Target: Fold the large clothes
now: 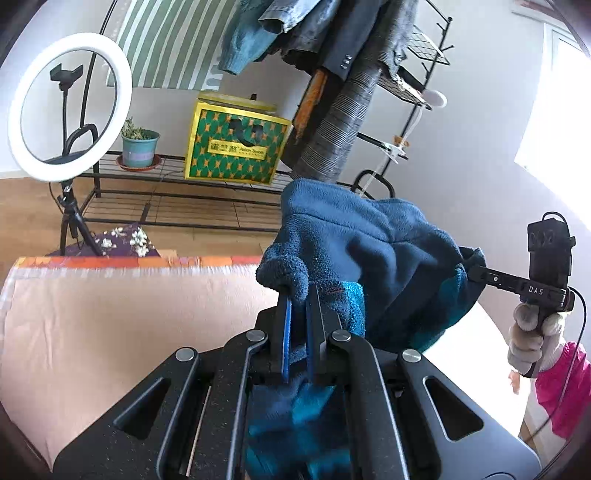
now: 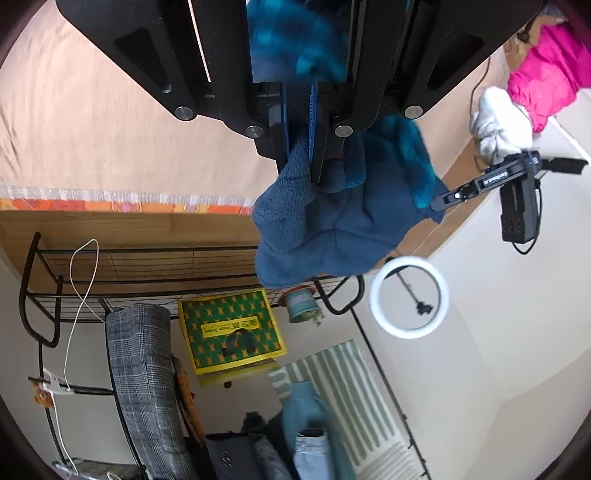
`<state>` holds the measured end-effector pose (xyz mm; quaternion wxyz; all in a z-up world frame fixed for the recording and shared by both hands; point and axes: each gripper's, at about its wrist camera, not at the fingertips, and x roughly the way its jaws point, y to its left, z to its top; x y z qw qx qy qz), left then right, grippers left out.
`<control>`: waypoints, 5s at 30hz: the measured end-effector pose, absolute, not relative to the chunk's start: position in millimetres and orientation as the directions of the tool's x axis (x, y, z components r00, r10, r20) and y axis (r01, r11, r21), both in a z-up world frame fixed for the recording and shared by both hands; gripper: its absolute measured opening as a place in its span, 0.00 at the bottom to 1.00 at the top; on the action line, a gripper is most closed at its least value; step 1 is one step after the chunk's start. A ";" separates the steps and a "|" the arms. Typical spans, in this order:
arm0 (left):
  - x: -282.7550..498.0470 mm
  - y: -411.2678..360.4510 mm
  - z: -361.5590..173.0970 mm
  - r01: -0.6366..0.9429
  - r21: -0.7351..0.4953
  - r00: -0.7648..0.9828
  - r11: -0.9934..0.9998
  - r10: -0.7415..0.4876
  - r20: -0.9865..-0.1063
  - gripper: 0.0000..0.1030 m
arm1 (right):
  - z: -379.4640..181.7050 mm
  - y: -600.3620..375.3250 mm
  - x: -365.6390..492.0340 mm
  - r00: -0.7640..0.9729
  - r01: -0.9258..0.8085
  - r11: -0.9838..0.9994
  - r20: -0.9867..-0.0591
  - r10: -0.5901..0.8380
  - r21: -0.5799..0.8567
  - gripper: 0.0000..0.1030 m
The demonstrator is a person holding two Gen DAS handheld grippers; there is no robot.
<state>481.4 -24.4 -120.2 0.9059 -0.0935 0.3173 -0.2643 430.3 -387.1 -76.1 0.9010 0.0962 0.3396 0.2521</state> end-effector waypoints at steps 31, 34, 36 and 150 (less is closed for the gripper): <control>242.2 18.9 -182.6 0.428 -0.277 0.559 0.860 -0.493 -0.666 0.06 | -94.6 -381.9 183.6 0.671 -0.288 0.927 -0.639 0.375 0.241 0.15; 229.9 39.3 -163.1 0.405 -0.307 0.591 0.861 -0.503 -0.631 0.06 | -65.1 -382.6 152.4 0.713 -0.292 0.927 -0.592 0.376 0.237 0.15; 226.8 48.6 -150.3 0.395 -0.332 0.603 0.856 -0.515 -0.609 0.08 | -48.0 -385.3 137.7 0.732 -0.299 0.919 -0.557 0.393 0.255 0.16; 362.7 -159.3 -207.0 0.589 -0.300 0.328 0.751 -0.561 -0.760 0.22 | -189.0 -399.3 389.7 0.488 -0.309 0.863 -0.712 0.505 0.400 0.10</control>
